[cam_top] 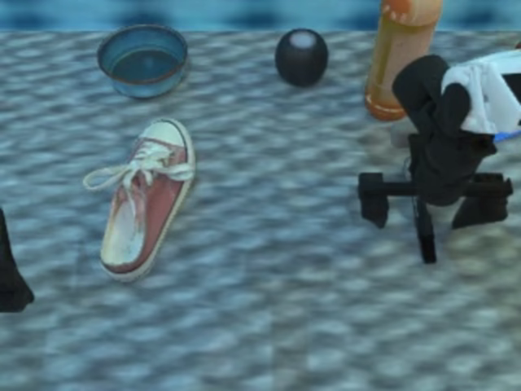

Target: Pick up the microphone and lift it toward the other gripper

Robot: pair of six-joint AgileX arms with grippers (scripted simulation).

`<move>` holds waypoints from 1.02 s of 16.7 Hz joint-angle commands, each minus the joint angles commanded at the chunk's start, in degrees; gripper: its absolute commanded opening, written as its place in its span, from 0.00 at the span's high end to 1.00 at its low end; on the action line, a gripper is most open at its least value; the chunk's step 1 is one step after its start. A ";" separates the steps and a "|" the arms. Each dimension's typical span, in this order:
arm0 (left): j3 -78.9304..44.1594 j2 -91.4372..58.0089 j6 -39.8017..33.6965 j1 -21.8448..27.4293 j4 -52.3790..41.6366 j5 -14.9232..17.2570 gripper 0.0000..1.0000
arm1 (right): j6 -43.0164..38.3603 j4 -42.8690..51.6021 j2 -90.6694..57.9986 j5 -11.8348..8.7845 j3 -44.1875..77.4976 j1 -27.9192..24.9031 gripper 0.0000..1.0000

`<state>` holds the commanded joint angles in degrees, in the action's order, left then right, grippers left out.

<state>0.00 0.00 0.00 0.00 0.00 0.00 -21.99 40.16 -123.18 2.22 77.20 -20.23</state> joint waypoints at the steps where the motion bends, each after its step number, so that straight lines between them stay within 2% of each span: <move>1: 0.00 0.00 0.00 0.00 0.00 0.00 0.00 | 0.00 0.00 0.00 0.00 0.00 0.00 0.45; 8: 0.00 0.00 0.00 0.00 0.00 0.00 0.00 | 0.00 0.00 0.00 0.00 0.00 0.00 0.98; 16: 0.00 0.00 0.00 0.00 0.00 0.00 0.00 | 0.00 0.00 0.00 0.00 0.00 0.00 1.00; 17: 0.00 0.00 0.00 0.00 0.00 0.00 0.00 | 0.48 1.14 3.07 0.71 1.29 -0.08 1.00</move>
<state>0.00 0.00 0.00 0.00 0.00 0.00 -21.51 41.30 -120.11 2.92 78.50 -20.31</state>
